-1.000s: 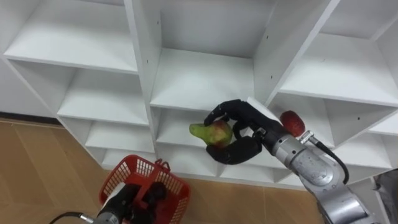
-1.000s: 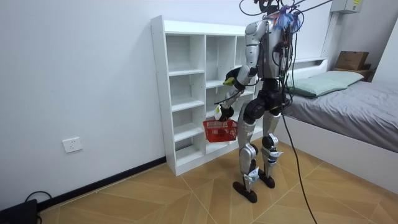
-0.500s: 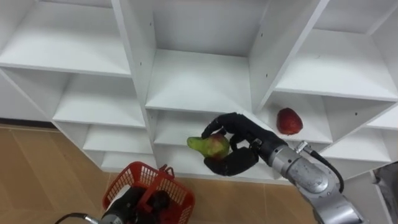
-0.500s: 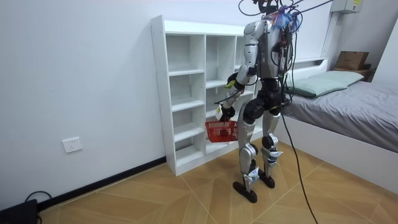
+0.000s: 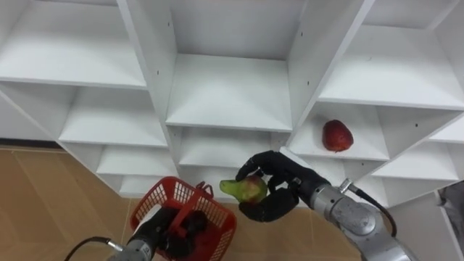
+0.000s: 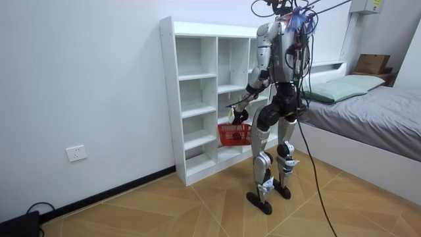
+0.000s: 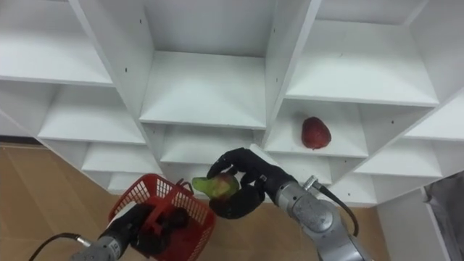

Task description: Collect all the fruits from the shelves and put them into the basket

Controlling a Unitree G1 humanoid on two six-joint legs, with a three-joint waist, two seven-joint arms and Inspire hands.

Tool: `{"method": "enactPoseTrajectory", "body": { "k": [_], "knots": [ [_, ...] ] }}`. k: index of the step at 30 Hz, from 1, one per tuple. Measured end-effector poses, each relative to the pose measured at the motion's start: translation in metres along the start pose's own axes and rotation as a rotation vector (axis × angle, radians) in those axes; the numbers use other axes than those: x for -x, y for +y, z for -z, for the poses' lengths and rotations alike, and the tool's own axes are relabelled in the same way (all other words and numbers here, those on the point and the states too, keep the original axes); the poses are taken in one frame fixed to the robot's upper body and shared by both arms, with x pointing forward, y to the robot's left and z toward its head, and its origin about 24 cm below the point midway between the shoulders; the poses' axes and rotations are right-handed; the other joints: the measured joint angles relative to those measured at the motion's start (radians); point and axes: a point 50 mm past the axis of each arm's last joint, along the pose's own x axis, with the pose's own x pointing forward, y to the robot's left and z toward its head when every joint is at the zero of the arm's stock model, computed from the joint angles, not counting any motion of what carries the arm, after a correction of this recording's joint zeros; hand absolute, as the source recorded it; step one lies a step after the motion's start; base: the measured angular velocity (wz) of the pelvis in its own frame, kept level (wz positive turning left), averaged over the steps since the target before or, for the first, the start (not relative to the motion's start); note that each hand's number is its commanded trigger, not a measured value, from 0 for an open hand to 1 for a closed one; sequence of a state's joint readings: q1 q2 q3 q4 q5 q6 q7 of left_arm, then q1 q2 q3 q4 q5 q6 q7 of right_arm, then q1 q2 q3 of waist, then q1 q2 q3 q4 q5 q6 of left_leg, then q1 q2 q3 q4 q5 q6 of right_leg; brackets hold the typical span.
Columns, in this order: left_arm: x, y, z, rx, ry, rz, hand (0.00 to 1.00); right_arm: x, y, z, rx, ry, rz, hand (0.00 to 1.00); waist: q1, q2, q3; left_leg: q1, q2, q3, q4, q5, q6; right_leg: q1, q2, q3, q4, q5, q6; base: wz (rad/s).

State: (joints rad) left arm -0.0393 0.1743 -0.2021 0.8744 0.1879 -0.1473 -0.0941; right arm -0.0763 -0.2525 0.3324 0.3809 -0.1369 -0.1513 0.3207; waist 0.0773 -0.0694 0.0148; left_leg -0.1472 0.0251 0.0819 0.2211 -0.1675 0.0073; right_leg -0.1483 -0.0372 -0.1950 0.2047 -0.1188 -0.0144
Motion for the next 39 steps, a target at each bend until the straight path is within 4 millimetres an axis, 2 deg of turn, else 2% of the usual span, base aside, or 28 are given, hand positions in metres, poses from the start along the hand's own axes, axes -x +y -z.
{"method": "enactPoseTrajectory", "body": {
  "k": [3,8,13,24,29,35,39],
  "knots": [
    [-0.001,0.000,-0.004,-0.007,-0.021,0.000,1.00,0.000,0.000,0.000,0.000,0.000,0.000,1.00,-0.005,0.003,-0.0002,-0.002,0.000,0.000,-0.001,0.000,0.000,-0.004,0.000,0.001,0.000,0.000,0.000,0.00],
    [-0.001,-0.001,-0.008,-0.015,-0.036,0.008,1.00,0.003,0.005,0.006,-0.001,0.023,-0.010,1.00,-0.015,0.017,-0.0070,0.001,0.000,0.001,-0.001,0.000,0.000,-0.003,0.000,0.004,0.000,0.000,0.000,0.00],
    [-0.001,-0.002,-0.004,-0.013,-0.024,0.016,1.00,0.007,0.010,0.019,-0.004,0.079,-0.039,1.00,-0.014,0.021,-0.0061,0.003,0.001,0.013,-0.005,0.000,0.000,-0.007,0.002,0.013,0.001,0.000,0.000,-0.06],
    [-0.003,-0.005,-0.010,0.038,-0.047,0.043,1.00,0.008,0.014,0.025,-0.014,0.103,-0.052,1.00,-0.019,0.027,-0.0018,-0.010,0.002,0.009,-0.005,0.000,0.000,-0.017,0.000,0.004,0.001,0.000,0.000,0.01],
    [-0.005,-0.005,-0.024,0.025,-0.098,0.047,1.00,0.008,0.022,0.033,-0.023,0.139,-0.084,1.00,-0.019,0.035,0.0030,-0.022,0.000,0.008,0.000,0.000,0.000,-0.028,-0.002,0.004,0.002,0.000,0.000,0.00],
    [-0.007,-0.011,-0.044,-0.013,-0.183,0.083,1.00,0.005,0.027,0.038,-0.007,0.171,-0.105,1.00,-0.021,0.035,0.0034,-0.020,-0.001,0.011,0.000,0.001,0.001,-0.030,-0.004,0.006,0.009,0.000,0.000,0.00],
    [-0.007,-0.015,-0.048,-0.028,-0.200,0.108,1.00,0.005,0.027,0.039,0.000,0.176,-0.105,1.00,-0.021,0.035,0.0045,-0.021,-0.002,0.010,0.001,0.001,0.001,-0.030,-0.005,0.007,0.011,-0.001,0.002,0.00]
  ]
}}
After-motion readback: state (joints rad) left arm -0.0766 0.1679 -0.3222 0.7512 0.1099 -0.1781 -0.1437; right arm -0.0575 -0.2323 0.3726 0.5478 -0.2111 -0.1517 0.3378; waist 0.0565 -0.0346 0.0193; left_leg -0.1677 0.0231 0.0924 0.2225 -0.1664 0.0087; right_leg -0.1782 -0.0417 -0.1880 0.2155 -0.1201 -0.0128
